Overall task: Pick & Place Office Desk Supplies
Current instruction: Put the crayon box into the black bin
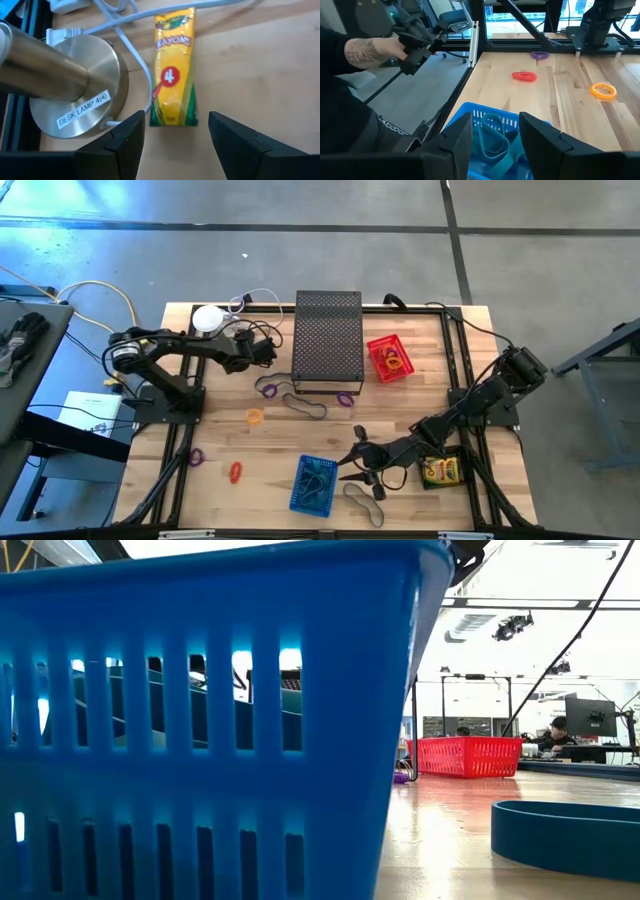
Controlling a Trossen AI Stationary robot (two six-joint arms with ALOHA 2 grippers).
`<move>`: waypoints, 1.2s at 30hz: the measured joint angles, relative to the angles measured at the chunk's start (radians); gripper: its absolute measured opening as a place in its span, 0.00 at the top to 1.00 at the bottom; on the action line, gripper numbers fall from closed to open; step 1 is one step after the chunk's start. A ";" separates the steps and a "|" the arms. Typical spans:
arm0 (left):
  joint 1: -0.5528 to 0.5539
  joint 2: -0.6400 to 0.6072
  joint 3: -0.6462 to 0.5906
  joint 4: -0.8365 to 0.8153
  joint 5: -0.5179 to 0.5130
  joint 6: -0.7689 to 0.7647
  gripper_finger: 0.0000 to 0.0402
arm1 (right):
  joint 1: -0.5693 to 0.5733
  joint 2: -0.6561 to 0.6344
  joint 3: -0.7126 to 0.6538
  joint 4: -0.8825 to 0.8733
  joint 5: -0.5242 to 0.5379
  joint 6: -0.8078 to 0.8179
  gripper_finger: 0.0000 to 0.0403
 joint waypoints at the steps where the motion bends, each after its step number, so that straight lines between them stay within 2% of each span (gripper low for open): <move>1: 0.008 0.003 0.000 0.002 0.002 0.000 0.48 | 0.000 0.000 0.000 0.000 0.000 0.000 0.63; 7: 0.042 0.013 0.000 0.014 0.011 0.000 0.48 | 0.000 0.000 0.000 -0.007 0.000 0.000 0.63; 14: 0.050 0.076 0.002 0.106 0.030 0.041 0.48 | 0.000 0.000 0.000 -0.012 0.000 -0.003 0.63; 20: 0.048 0.124 0.004 0.128 0.011 0.053 0.48 | 0.000 0.000 0.000 -0.020 0.000 -0.003 0.63; 27: 0.016 0.129 0.001 0.142 -0.066 0.087 0.48 | -0.001 0.000 0.000 -0.024 0.004 -0.005 0.63; 36: 0.018 0.128 0.000 0.149 -0.049 0.103 0.48 | -0.007 0.000 0.000 -0.024 0.004 -0.011 0.63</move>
